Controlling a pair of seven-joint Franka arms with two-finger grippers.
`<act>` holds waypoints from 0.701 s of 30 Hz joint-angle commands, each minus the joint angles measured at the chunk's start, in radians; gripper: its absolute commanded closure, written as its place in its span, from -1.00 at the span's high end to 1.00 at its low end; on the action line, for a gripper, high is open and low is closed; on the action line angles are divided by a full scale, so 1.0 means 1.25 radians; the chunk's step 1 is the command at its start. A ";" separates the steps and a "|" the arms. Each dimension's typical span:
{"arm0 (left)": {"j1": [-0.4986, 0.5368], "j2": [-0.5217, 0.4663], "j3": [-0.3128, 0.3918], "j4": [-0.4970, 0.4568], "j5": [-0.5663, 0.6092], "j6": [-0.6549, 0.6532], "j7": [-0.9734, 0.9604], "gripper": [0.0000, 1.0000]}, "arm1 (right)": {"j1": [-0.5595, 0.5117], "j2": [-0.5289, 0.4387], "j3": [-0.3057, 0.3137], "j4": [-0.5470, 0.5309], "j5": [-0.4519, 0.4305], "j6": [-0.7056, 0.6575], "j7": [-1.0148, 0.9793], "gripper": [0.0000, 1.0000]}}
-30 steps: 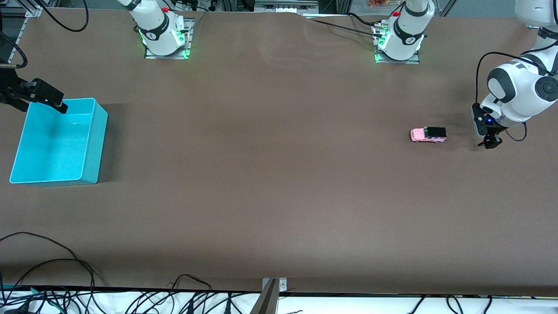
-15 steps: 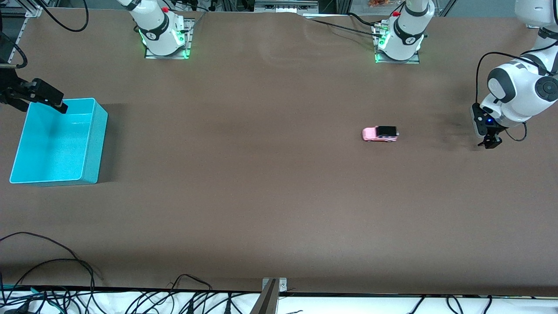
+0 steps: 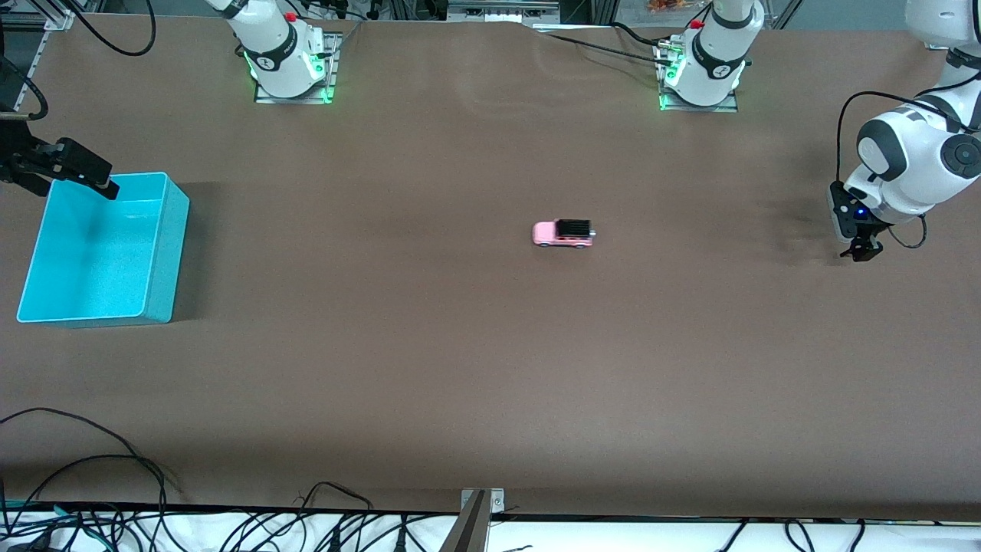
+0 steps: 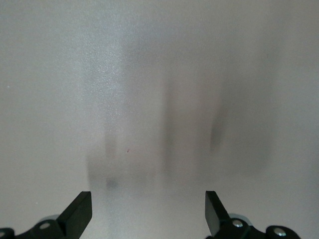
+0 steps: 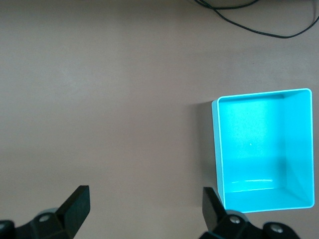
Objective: Wind and store pink jeep toy
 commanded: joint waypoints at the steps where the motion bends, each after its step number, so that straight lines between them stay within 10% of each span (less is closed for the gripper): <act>1: -0.002 -0.008 0.004 0.012 -0.013 -0.017 0.009 1.00 | -0.002 0.007 -0.001 0.020 0.008 -0.006 -0.008 1.00; 21: 0.000 -0.165 0.001 0.001 -0.011 -0.123 0.005 1.00 | -0.002 0.007 -0.001 0.020 0.008 -0.006 -0.007 1.00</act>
